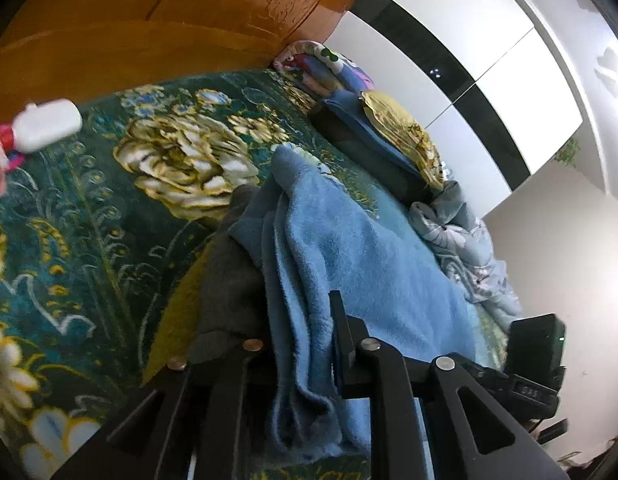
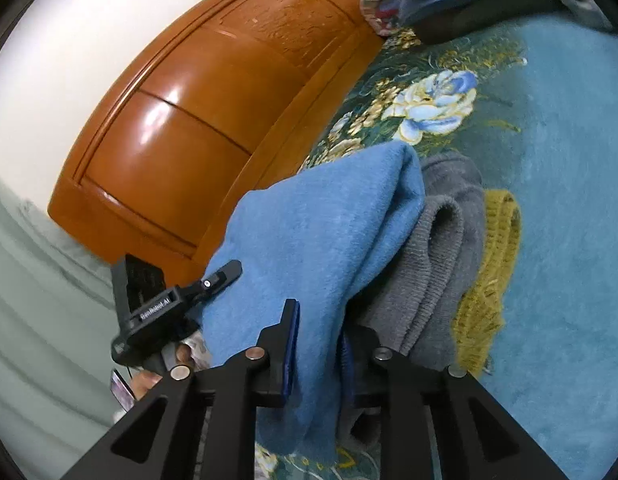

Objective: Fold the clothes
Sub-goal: 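Lower the sweatshirt onto the grey and yellow clothes stack with both grippers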

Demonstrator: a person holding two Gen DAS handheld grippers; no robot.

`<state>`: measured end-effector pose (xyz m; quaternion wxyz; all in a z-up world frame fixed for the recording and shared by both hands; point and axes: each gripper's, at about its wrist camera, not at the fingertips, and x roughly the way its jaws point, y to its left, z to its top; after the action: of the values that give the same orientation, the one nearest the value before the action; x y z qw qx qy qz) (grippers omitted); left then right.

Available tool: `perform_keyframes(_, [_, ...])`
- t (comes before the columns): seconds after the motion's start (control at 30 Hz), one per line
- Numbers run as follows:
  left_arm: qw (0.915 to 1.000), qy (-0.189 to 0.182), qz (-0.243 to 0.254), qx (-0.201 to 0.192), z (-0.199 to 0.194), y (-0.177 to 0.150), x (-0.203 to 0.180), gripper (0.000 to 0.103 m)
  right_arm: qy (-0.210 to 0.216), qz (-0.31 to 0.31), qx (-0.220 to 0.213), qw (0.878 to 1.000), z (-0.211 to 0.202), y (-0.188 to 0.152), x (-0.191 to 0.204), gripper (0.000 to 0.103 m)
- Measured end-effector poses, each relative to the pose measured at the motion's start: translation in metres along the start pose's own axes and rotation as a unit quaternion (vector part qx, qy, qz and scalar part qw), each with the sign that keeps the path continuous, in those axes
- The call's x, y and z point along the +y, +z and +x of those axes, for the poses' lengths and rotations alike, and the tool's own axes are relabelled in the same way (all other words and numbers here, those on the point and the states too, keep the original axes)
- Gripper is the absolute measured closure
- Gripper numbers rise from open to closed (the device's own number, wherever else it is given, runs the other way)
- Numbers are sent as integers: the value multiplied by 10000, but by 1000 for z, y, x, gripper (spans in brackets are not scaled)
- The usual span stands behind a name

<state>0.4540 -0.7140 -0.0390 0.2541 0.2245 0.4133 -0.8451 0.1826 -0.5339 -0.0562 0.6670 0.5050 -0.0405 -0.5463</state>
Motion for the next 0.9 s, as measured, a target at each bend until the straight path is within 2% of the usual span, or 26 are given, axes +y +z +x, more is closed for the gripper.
perform_keyframes(0.17, [9993,321,-6,-209,-25,0,1,74,-321,-319,-21,9990,-33,-7,-3,66])
perform_keyframes(0.23, [9975,519,258,-401,-37,3,-13,74,-561,-542,-180,9968,-45,-2,2,64])
perform_keyframes(0.3, [9957,530,515,-557,-45,8,-30,71,-725,-795,-363,9935,-56,5,13,64])
perform_keyframes(0.33, [9948,474,653,-615,-48,12,-41,69,-748,-919,-465,9919,-60,10,21,64])
perform_keyframes(0.37, [9941,425,774,-622,-47,15,-49,60,-732,-1029,-546,9905,-61,15,30,64])
perform_keyframes(0.4, [9932,406,911,-597,-43,17,-58,55,-698,-1129,-594,9894,-60,19,38,64])
perform_keyframes(0.5, [9908,538,1175,-410,-24,22,-73,55,-713,-1404,-614,9856,-46,29,61,61])
perform_keyframes(0.57, [9914,623,1131,-228,-7,24,-71,55,-783,-1448,-560,9848,-33,31,67,61])
perform_keyframes(0.7, [9925,753,960,-29,13,23,-58,55,-888,-1324,-424,9863,-12,31,59,61])
perform_keyframes(0.9, [9936,743,846,88,25,18,-45,55,-975,-1227,-262,9873,3,33,42,61])
